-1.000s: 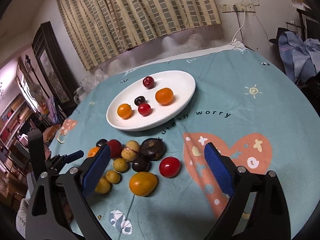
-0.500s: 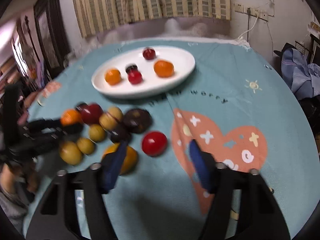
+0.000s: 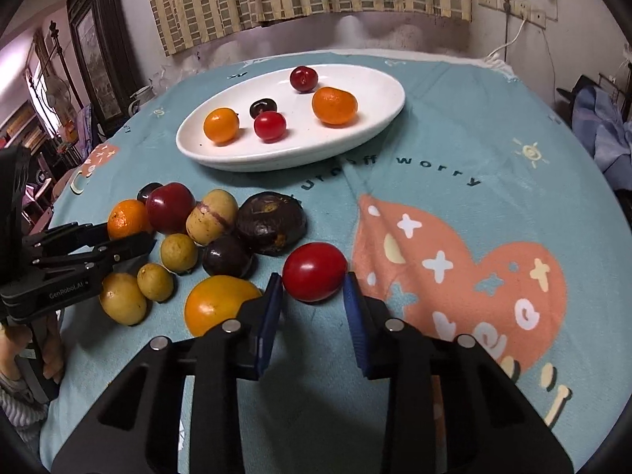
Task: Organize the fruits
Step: 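Grasp a tangerine with the left tool while the right tool grasps a red cherry tomato, then release the tangerine and cherry tomato onto the white plate with both tools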
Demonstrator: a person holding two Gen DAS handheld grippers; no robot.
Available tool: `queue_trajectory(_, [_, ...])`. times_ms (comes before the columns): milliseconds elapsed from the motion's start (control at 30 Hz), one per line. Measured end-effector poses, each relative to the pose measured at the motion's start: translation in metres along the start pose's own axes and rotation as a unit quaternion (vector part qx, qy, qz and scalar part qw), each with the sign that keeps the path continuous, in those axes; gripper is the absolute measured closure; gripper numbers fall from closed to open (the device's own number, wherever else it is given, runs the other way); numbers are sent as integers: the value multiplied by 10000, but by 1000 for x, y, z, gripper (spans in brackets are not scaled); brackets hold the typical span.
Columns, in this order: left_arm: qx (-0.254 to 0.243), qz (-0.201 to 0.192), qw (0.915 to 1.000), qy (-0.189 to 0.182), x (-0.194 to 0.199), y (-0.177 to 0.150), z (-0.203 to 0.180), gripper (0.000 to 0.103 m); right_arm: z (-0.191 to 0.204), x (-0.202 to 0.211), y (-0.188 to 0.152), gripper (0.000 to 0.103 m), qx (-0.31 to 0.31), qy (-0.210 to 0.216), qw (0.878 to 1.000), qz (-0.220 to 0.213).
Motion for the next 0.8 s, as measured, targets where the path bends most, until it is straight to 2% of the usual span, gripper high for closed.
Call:
queue_trajectory(300, [56,-23,10000,-57,0,0,1,55,-2,-5,10,69,-234,205,9995,-1])
queue_trajectory(500, [101,-77,9999,-78,3,0,2,55,0,3,9,72,-135,140,9996,-214])
queue_trajectory(633, [84,-189,9998,-67,8,1,3,55,0,4,7,72,-81,91,9996,-254])
queue_trajectory(800, [98,-474,9988,-105,22,6,4,56,-2,17,9,72,-121,87,9985,-527])
Point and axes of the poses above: each gripper's, at about its wrist camera, not at the fingertips, and x roughly against the way its jaws point, z to its left, y to its top, the point moved 3 cm from there along -x, roughly the way its jaws point, and after that the axes turned 8 degrees about -x, right-handed, at the moved point
